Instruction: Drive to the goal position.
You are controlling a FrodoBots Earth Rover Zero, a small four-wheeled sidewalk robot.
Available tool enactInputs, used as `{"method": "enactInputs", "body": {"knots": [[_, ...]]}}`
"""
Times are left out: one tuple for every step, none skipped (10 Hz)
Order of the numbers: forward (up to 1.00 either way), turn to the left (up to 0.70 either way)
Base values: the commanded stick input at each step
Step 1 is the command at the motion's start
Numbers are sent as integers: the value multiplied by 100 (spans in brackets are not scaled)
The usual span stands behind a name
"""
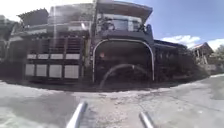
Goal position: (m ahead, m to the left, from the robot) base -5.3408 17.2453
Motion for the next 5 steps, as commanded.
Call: {"method": "enactInputs", "body": {"knots": [[0, 0], [0, 0], [0, 0], [0, 0], [0, 0]]}}
